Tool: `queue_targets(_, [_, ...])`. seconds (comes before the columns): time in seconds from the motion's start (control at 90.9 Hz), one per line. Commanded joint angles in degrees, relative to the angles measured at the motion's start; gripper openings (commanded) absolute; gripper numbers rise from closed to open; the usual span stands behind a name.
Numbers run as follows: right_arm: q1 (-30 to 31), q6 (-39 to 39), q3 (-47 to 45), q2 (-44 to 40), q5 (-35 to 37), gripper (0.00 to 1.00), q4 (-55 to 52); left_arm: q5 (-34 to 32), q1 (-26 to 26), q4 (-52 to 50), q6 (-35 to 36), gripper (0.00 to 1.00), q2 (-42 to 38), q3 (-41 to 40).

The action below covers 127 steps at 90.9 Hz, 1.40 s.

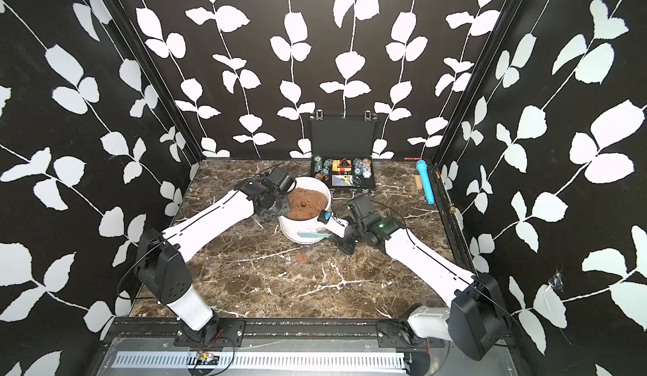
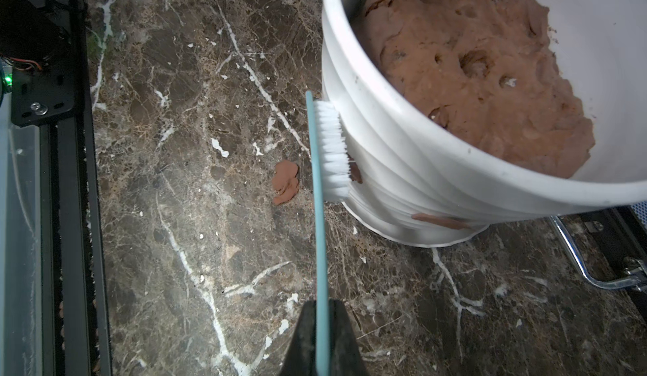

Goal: Scrub the dried mud off the ceramic pot
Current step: Brush off the soil from the pot, then rotate the pot on the tray.

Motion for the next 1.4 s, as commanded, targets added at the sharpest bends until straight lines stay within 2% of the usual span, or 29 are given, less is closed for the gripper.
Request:
queue_targets(0.0, [-0.9,-1.0,-0.5,1.2,4.4,0.00,5.1,0.8,-0.3,-0.9,2.0,0.13,1.0,0.3])
queue_targets(0.121, [-1.2,-1.9,-1.2,1.8,6.9,0.00,6.0,0.7,-0.3,-0.9,3.0,0.11,1.1,0.4])
queue_targets(0.539, [-1.5,-3.0,-3.3,5.3,8.6,0.00,7.7,0.9,-0.3,-1.2,4.8,0.11,2.7,2.4])
queue_targets(0.715, [-1.0,-0.4,-4.6,3.9,4.3,0.00,5.2,-0.4,-0.3,-1.6,7.1,0.10,3.3,3.6])
queue_targets(0.781, [1.1,0.8,-5.3,2.2,4.8,0.00,4.2,-1.1,-0.2,-1.5,8.4,0.10,3.5,3.9])
queue_targets(0.913, [2.5,2.8,-3.4,1.1,1.5,0.00,-1.8,-1.6,0.3,-2.0,11.8,0.10,4.3,4.8])
queue_targets(1.056, [2.1,3.7,-5.7,-5.9,3.8,0.00,-1.0,0.1,1.7,-0.4,14.3,0.10,4.1,3.5])
queue_targets(1.133, [0.1,3.6,-5.6,-8.8,2.5,0.00,0.3,2.0,2.6,1.3,16.9,0.10,3.9,2.8])
queue_targets(1.386, [-1.6,-0.3,-0.4,-4.3,-0.8,0.00,-4.9,5.8,6.0,2.9,25.2,0.09,4.2,2.9])
